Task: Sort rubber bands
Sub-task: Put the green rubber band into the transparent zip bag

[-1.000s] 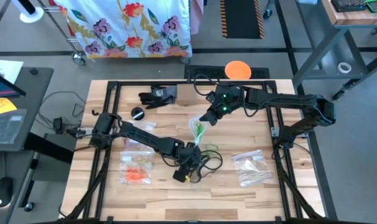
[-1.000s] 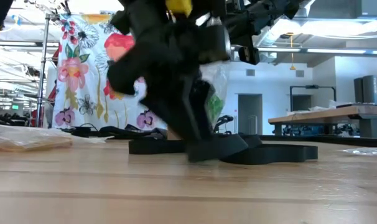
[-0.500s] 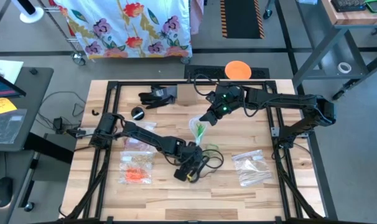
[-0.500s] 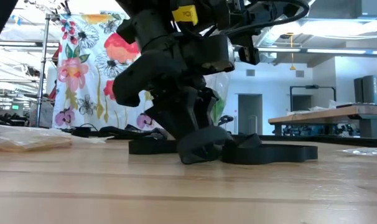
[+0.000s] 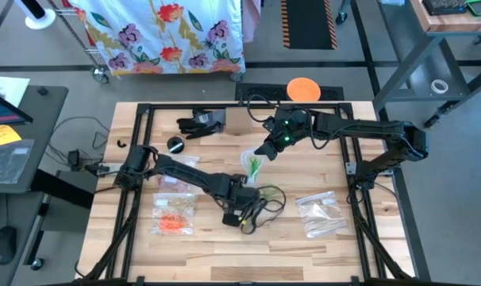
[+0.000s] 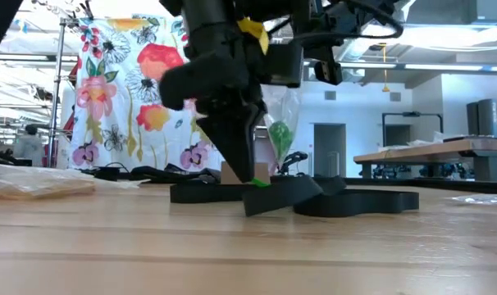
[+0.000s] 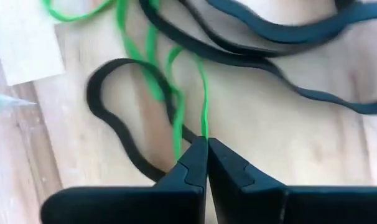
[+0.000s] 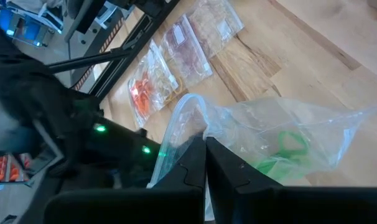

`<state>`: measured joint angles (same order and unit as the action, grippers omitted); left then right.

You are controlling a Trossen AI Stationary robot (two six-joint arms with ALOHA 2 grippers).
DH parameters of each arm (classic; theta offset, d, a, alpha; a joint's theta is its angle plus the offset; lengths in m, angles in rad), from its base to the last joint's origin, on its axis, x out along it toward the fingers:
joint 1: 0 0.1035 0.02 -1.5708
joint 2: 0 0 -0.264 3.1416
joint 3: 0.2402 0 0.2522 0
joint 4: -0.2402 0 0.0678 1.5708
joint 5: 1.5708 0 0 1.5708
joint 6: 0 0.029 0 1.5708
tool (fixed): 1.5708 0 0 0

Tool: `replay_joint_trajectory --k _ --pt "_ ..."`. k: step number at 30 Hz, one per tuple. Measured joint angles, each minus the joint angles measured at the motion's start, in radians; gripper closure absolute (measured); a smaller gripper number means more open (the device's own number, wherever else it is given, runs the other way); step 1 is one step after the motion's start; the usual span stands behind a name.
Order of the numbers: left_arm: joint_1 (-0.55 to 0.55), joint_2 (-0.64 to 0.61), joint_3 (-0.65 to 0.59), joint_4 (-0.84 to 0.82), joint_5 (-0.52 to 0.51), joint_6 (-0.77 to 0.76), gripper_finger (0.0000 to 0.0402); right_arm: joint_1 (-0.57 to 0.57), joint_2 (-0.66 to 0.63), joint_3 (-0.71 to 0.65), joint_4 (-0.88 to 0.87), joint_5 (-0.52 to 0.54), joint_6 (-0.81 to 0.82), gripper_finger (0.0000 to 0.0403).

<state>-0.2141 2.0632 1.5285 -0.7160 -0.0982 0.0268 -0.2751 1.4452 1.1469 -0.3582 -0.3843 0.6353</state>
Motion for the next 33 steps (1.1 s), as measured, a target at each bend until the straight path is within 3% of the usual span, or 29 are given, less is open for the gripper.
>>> replay_joint_trajectory --k 10,20,26,33 --pt "-0.080 -0.086 -0.006 -0.044 -0.112 0.033 0.0401 0.000 0.000 0.000 -0.001 0.000 0.000 0.0403" --pt "-0.121 -0.320 -0.237 0.090 -0.144 0.004 0.0401 0.000 0.000 0.000 -0.001 0.000 0.001 0.0403" --pt "-0.129 -0.497 -0.404 0.258 -0.201 0.004 0.0401 0.000 0.000 0.000 -0.001 0.000 0.004 0.0403" --pt "-0.131 -0.629 -0.520 0.599 -0.240 0.115 0.0401 0.000 0.000 0.000 0.001 0.000 0.004 0.0403"
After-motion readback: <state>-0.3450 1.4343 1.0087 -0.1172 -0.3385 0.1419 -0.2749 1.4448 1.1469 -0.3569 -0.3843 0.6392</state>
